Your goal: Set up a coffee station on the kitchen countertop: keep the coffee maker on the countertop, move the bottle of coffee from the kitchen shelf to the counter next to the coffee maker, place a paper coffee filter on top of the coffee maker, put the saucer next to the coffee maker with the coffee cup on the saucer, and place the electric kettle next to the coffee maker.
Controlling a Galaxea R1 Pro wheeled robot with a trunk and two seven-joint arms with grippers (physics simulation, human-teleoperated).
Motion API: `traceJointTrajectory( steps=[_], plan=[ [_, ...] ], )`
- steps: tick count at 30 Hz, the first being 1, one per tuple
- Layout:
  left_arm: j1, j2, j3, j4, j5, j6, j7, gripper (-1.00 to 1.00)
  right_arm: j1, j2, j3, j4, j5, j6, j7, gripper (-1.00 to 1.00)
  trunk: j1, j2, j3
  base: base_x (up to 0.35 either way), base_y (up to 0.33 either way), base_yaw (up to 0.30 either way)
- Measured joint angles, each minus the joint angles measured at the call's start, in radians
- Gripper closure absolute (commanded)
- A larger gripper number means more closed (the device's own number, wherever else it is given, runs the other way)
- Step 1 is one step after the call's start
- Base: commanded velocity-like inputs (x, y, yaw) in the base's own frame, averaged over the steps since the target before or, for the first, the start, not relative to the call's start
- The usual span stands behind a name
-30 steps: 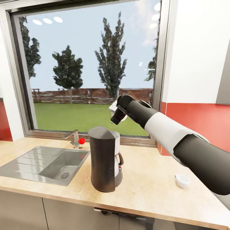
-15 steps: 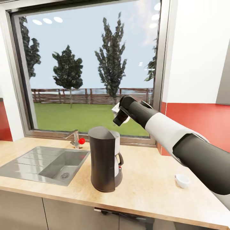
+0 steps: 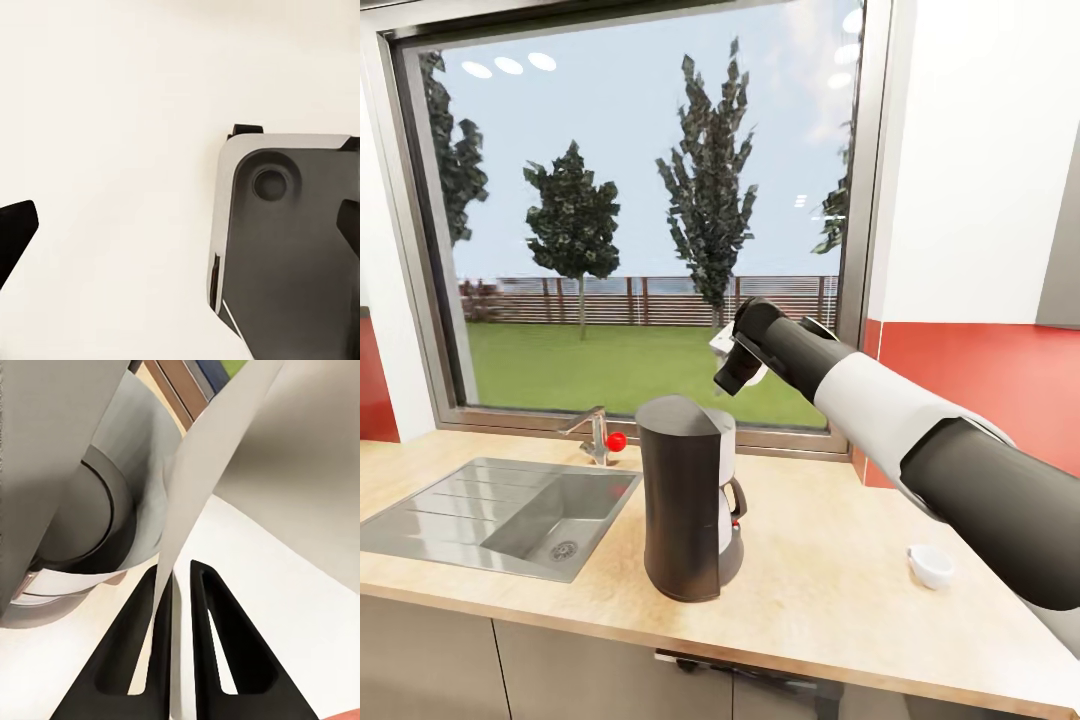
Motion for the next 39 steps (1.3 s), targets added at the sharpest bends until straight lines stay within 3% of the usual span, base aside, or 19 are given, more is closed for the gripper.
traceJointTrajectory(
  steps=[14, 18, 21, 23, 30, 39],
  plan=[
    [0.0, 0.002, 0.0, 0.001, 0.0, 0.0, 0.0, -1.0, 0.0, 0.0, -0.001, 0.021, -0.008, 0.0, 0.038, 1.0, 0.0, 0.0, 0.0, 0.0, 0.0, 0.0],
    [0.015, -0.013, 0.005, -0.004, 0.0, -0.013, -0.004, -1.0, 0.023, -0.022, -0.023, 0.0, -0.023, -0.001, 0.019, 1.0, 0.0, 0.0, 0.0, 0.0, 0.0, 0.0],
    [0.017, -0.015, 0.01, 0.002, 0.009, -0.001, -0.007, -1.0, 0.028, -0.008, -0.036, -0.017, -0.04, 0.0, 0.025, 1.0, 0.0, 0.0, 0.0, 0.0, 0.0, 0.0],
    [0.018, -0.016, 0.012, 0.004, 0.016, 0.001, -0.007, -1.0, 0.017, 0.0, -0.024, -0.01, -0.029, 0.0, 0.037, 1.0, 0.0, 0.0, 0.0, 0.0, 0.0, 0.0],
    [0.018, -0.016, 0.016, 0.005, 0.042, 0.003, -0.007, -1.0, -0.023, 0.0, -0.062, 0.029, 0.019, 0.0, 0.061, 1.0, 0.0, 0.0, 0.0, 0.0, 0.0, 0.0],
    [0.04, -0.018, 0.016, 0.006, 0.044, 0.004, -0.005, -1.0, -0.026, 0.0, -0.112, 0.08, 0.028, 0.003, 0.058, 1.0, 0.0, 0.0, 0.0, 0.0, 0.0, 0.0]
  ],
)
